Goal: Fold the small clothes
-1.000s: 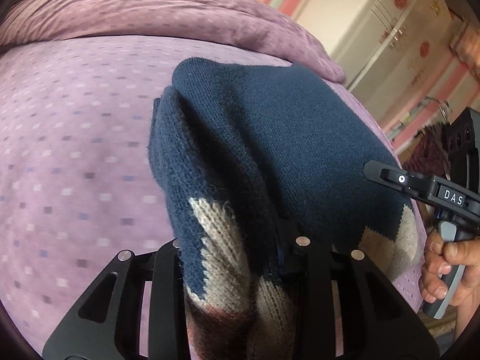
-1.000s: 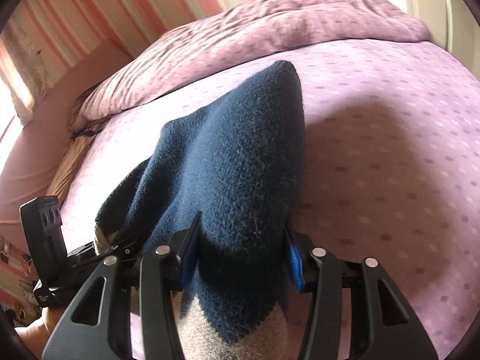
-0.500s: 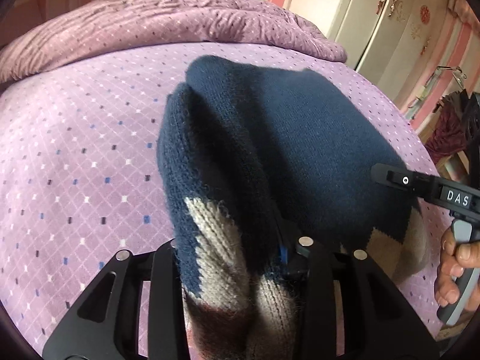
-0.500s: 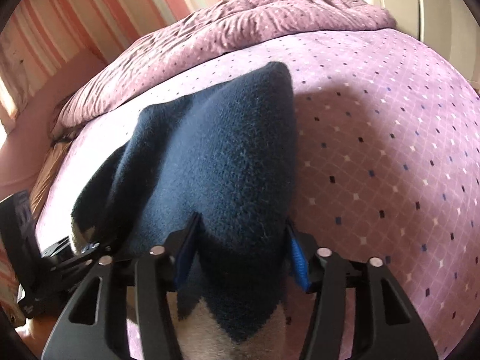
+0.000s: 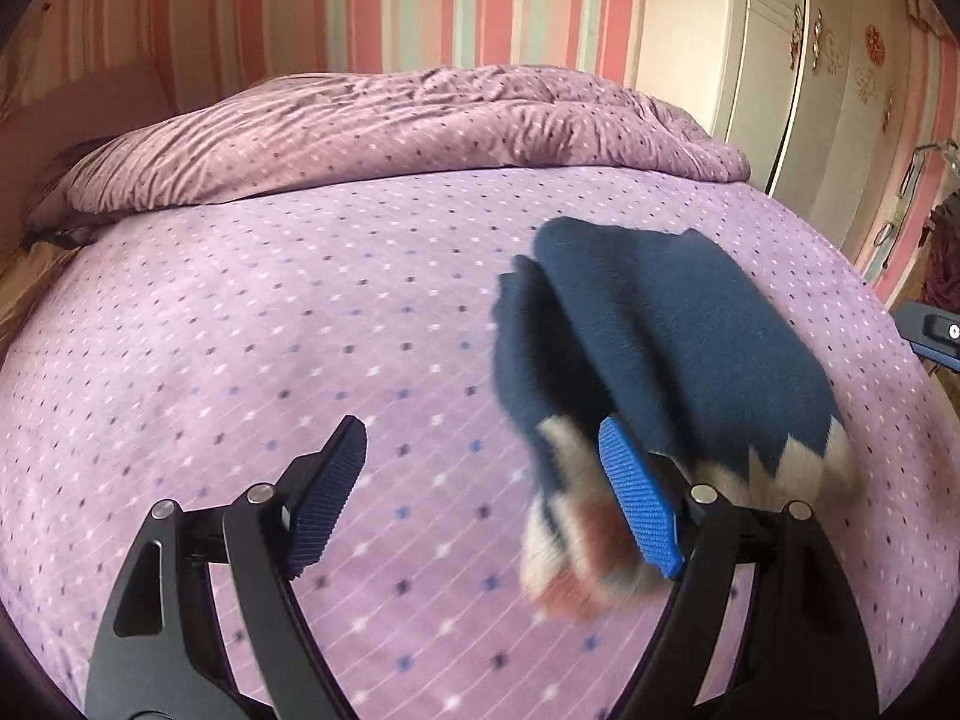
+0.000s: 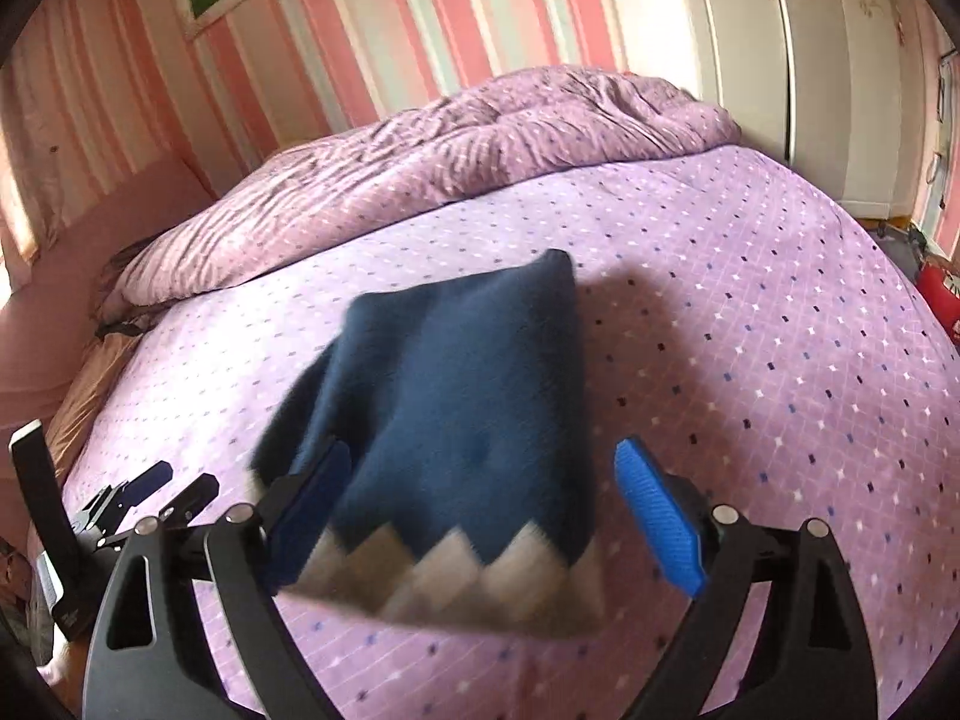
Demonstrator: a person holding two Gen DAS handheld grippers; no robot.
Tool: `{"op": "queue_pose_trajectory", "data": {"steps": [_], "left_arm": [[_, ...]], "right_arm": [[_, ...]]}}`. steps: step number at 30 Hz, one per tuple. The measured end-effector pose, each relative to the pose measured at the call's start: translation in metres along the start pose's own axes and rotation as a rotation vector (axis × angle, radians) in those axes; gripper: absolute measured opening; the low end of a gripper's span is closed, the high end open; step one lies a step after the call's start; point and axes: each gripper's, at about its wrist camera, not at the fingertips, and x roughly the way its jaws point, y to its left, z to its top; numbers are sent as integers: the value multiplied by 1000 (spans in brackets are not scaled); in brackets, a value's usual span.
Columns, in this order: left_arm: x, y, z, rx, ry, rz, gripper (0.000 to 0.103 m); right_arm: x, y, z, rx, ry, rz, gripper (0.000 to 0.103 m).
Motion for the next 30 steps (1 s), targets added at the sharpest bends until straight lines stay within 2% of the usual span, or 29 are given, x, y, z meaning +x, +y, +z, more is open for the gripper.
{"op": "queue_pose_trajectory", "data": {"steps": [5,7,11,16,21,30], "left_arm": [[-49,42,-21,-16,-23,48,80],[-69,62,-32,-29,-21,75,85],[-106,95,-55,-26,-36,146,88],[-152,138,-81,-71,-45,221,100],[-195,165,-102,-84,-52,277,100],[-248,169,-126,-69,-65,296,100]], "right_arm": [[-31,37,-29,-71,6,-33,91],[-42,52,-40,-92,11,-44,91],[-71,97,-72,-218,32,-111,94],[-112,135,-100,-275,14,-122,96],[-151,160,-117,-265,-12,-123,100],[-198,172,-141,-177,-39,-100,100]]}}
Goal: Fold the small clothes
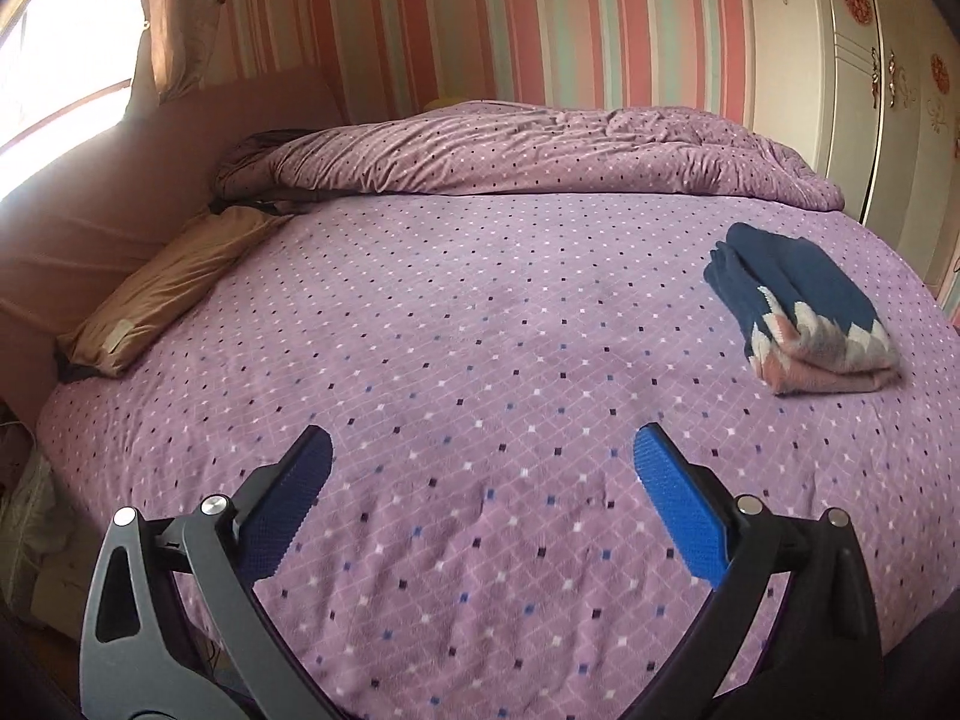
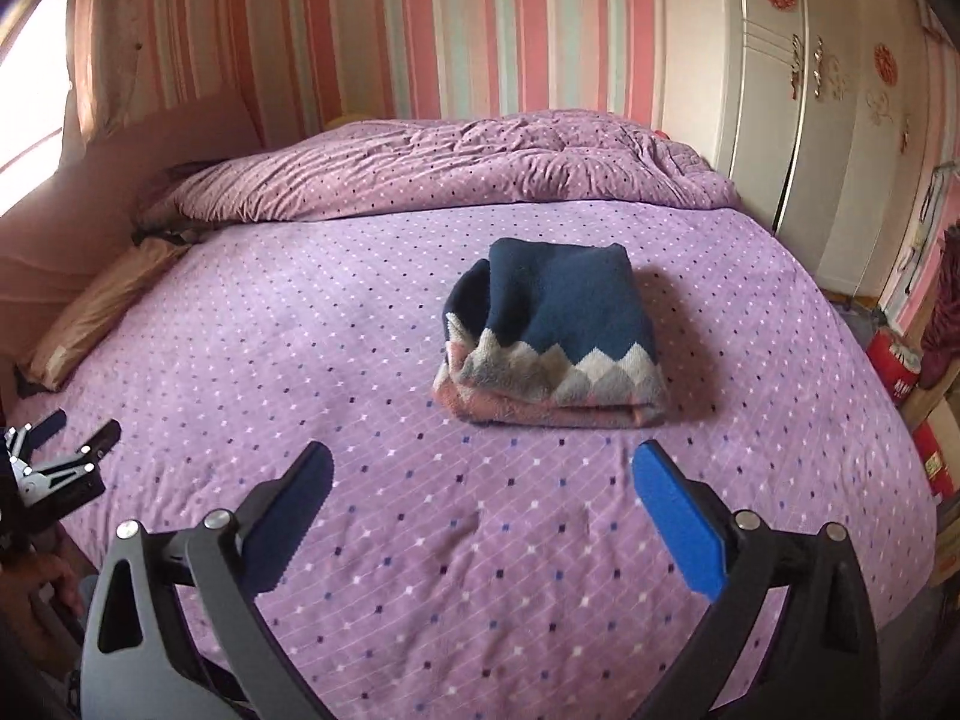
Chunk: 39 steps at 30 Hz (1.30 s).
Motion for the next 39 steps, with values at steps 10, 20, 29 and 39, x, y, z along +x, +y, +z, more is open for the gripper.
{"op": "queue_pose_trajectory", "data": {"steps": [10,20,29,39], "left_arm": [[-16,-2,-16,27,2,-18,100],[-25,0,-18,21,1,-33,100],[-29,-4,-17,23,-6,-46,100],[-30,-3,-15,23,1,-46,100]], "right_arm": [[-22,-14,-26,26,5,-1,100],[-35,-17,-30,9,-29,-20,100],[-36,-17,-28,10,-32,-25,100],[-32,-16,-30,13,-23,-30,100]]}}
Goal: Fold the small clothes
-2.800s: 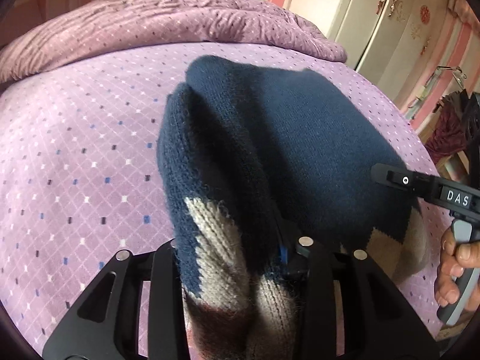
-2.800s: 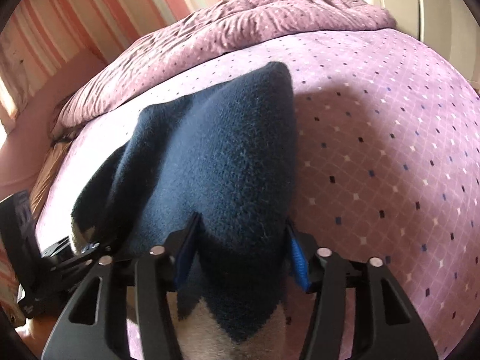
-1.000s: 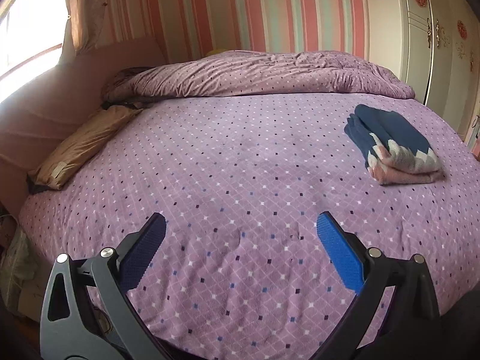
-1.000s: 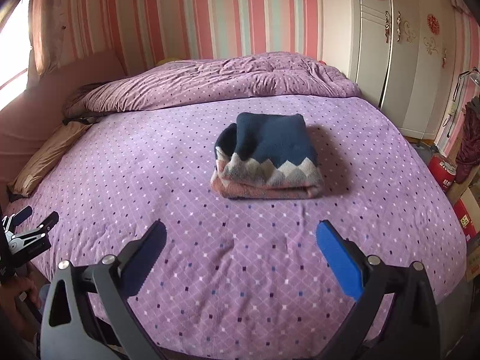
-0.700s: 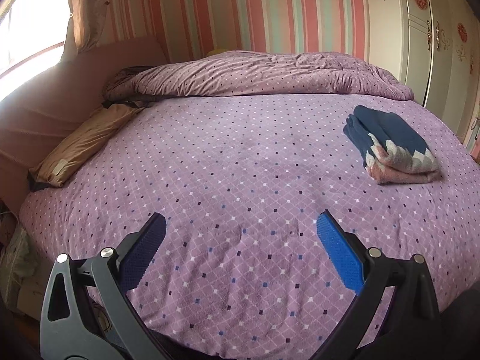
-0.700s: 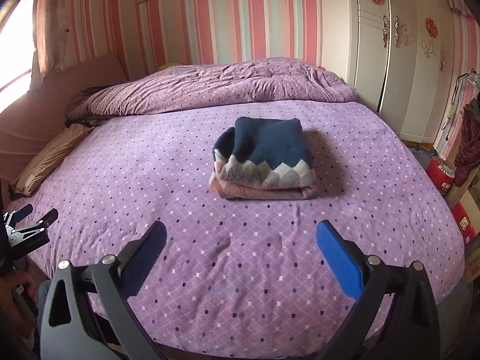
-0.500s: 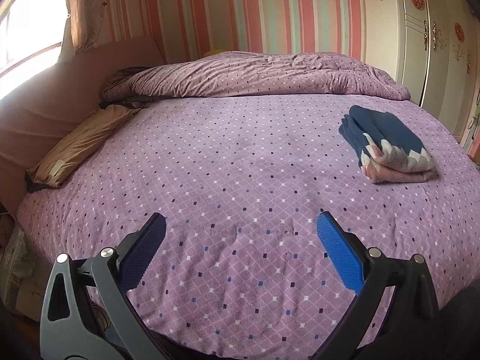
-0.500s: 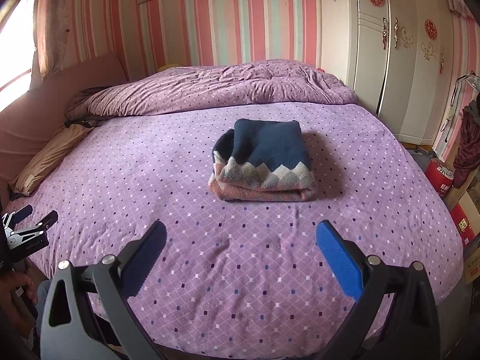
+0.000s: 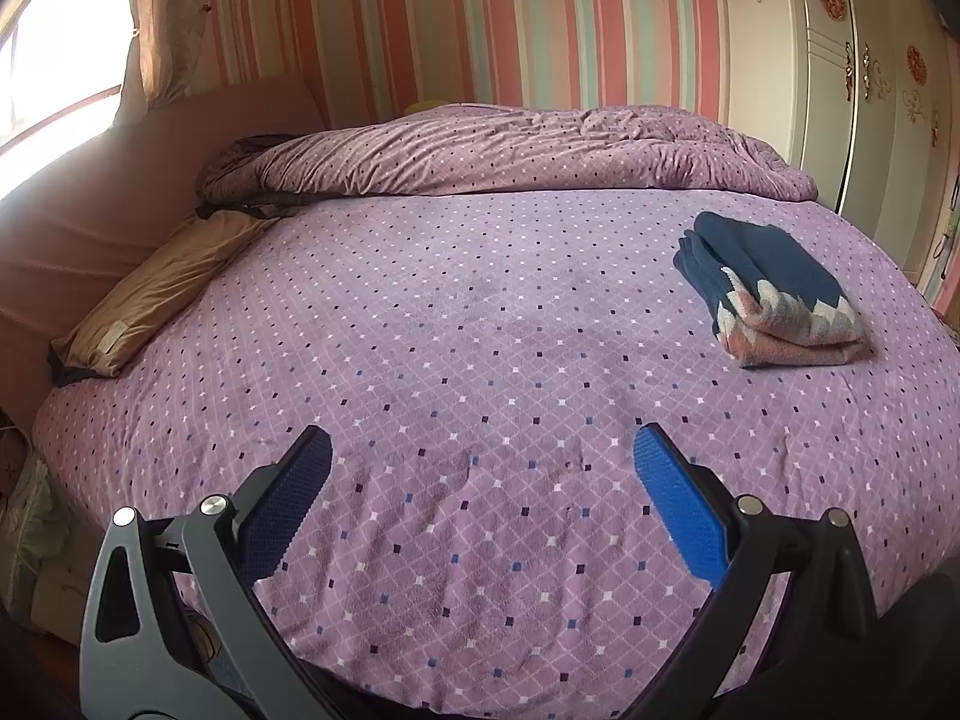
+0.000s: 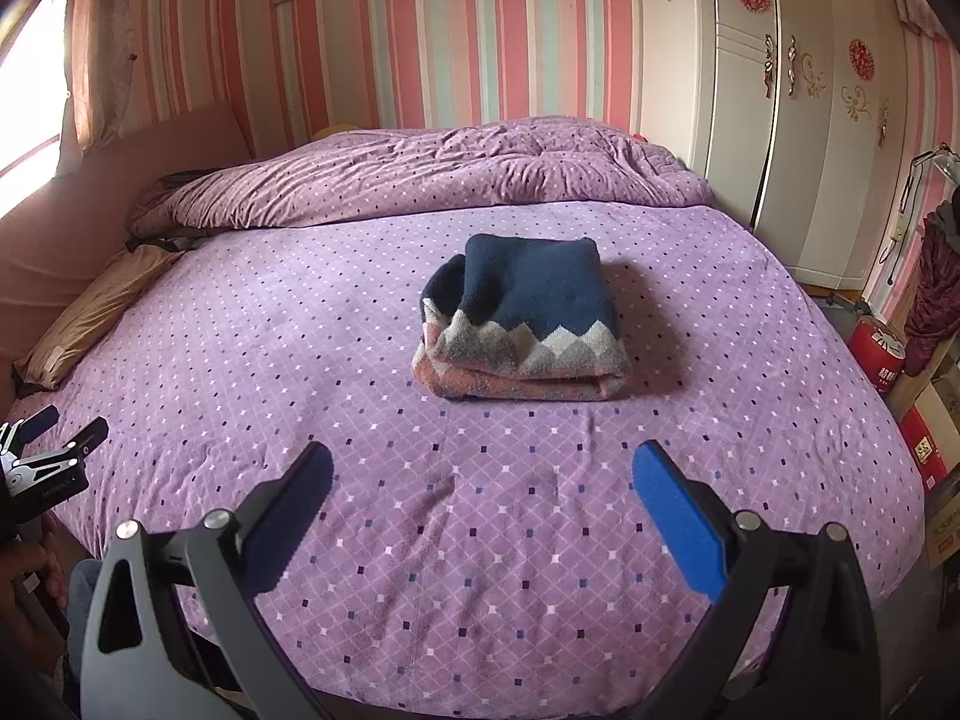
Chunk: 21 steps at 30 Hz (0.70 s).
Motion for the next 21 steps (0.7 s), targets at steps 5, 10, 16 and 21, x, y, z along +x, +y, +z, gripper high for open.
{"op": "queue_pose_trajectory", "data": {"steps": [5,10,16,21], "left_arm": [[-4,-1,1,7,-13,-8,100],[-5,-3,1,9,-17,-13,100],[-6,-2,0,-1,-18,-18,100],[-5,-2,0,-8,-15,-20,100]], "right_arm": [[0,1,0,-8,-1,-4,101],[0,1,-1,-10,-1,-5,101],[2,1,0,-13,2,-12,101],[3,1,0,-13,2,-10,101]]}}
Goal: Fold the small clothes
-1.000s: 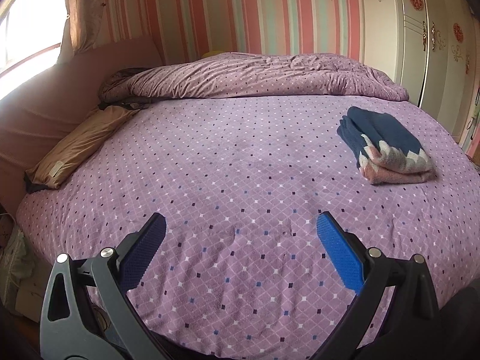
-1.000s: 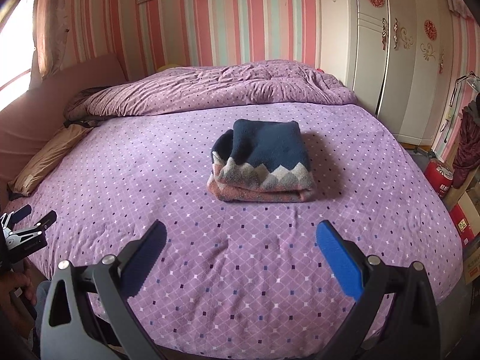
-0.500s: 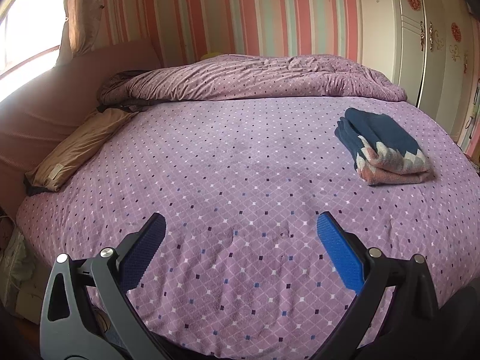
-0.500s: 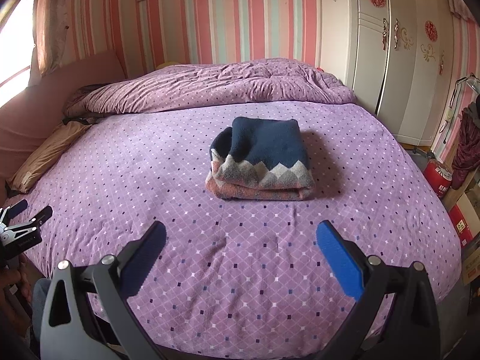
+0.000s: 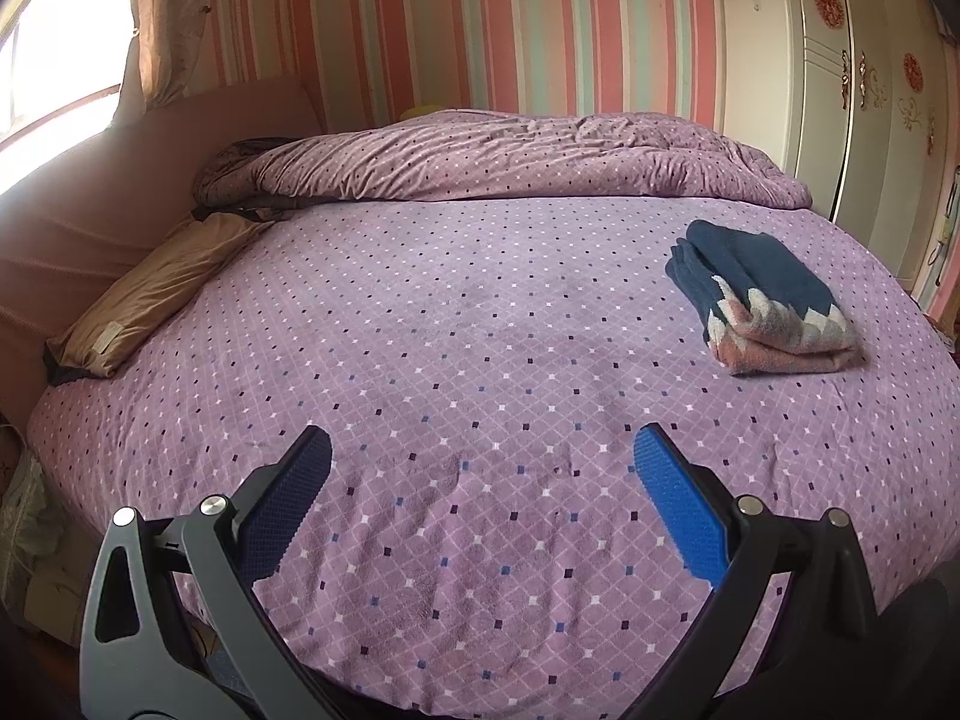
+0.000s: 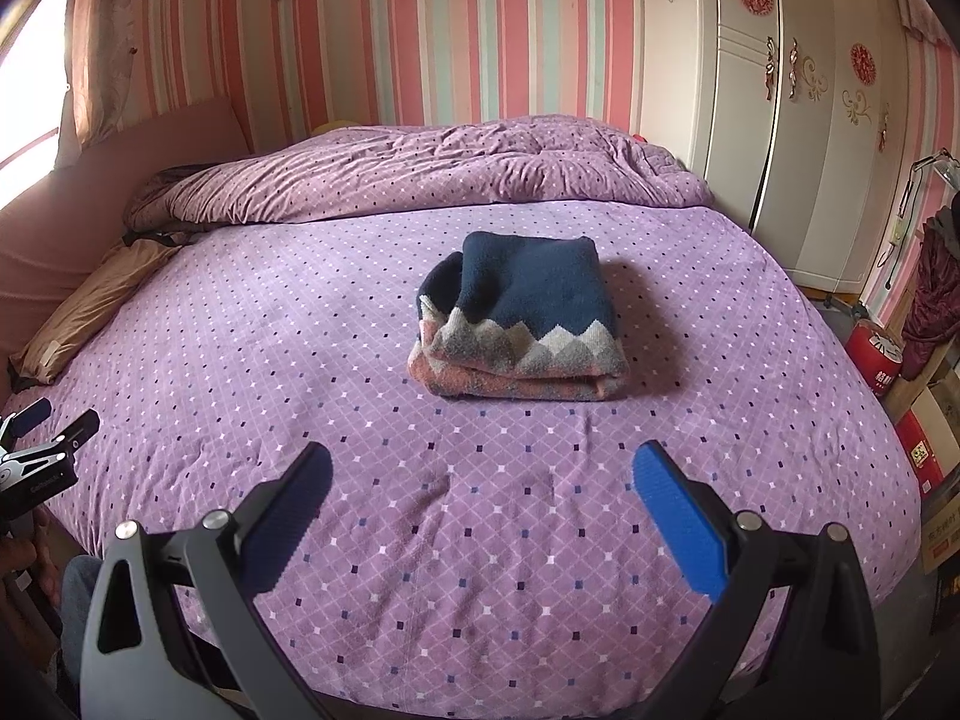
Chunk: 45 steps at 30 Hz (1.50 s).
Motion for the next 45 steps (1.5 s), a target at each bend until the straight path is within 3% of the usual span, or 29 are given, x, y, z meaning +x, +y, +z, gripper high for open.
{"op": "queue_pose_trajectory", "data": {"steps": [25,35,40,45], "left_arm": [[-1,-4,0,6,3,-17,100],[8,-3,-1,-5,51,-18,100],[4,-5,-2,15,21,21,100],[3,-1,0,-26,15,-11,100]], "right_arm": [[9,1,-12,-9,26,3,101],[12,2,-14,-17,35,1,101],[13,2,-16,-20,41,-4,101],[13,3,-16,-21,41,-4,101]]}}
